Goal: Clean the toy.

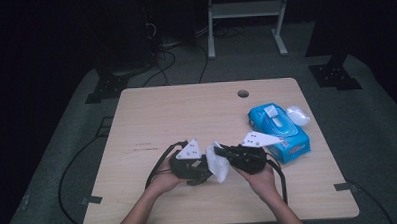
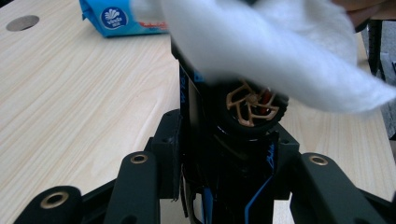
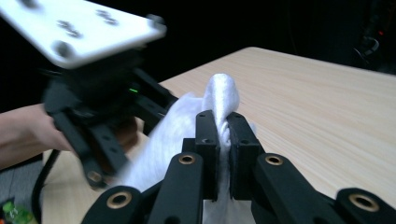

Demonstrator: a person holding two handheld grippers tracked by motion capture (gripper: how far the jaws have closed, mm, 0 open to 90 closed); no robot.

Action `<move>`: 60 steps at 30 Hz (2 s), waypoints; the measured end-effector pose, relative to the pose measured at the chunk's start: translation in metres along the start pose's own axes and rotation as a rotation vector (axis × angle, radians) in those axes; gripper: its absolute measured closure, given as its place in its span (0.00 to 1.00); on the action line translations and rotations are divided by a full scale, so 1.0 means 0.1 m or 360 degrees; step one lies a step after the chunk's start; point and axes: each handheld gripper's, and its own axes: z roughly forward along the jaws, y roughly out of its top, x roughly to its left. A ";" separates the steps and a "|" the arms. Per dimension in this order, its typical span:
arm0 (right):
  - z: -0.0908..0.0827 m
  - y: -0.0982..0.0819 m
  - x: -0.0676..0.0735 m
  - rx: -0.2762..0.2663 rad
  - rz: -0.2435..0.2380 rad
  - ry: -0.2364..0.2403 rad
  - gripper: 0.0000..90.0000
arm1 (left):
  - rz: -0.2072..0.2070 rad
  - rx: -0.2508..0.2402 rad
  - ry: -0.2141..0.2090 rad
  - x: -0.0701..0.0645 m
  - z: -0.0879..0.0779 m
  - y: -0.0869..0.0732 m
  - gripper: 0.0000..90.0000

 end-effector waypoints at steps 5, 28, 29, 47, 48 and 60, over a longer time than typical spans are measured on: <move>-0.03 -0.17 -0.19 0.0072 0.0087 -0.0097 0.93 | -0.0017 -0.0011 0.0002 0.03 -0.02 -0.02 0.64; -0.01 -0.23 -0.26 0.0039 0.0188 -0.0079 0.93 | -0.0043 -0.0080 0.0006 0.07 -0.09 -0.02 0.64; -0.01 -0.27 -0.28 0.0058 0.0202 -0.0089 0.93 | -0.0048 -0.0077 0.0007 0.07 -0.08 -0.02 0.64; -0.02 -0.22 -0.24 0.0037 0.0187 -0.0077 0.93 | -0.0088 -0.0105 -0.0022 0.09 -0.05 -0.03 0.64; -0.03 -0.18 -0.21 0.0021 0.0165 -0.0074 0.93 | -0.0086 -0.0105 -0.0022 0.09 -0.05 -0.03 0.64; -0.02 -0.21 -0.21 0.0034 0.0168 -0.0076 0.93 | -0.0063 -0.0081 -0.0017 0.08 -0.03 -0.02 0.64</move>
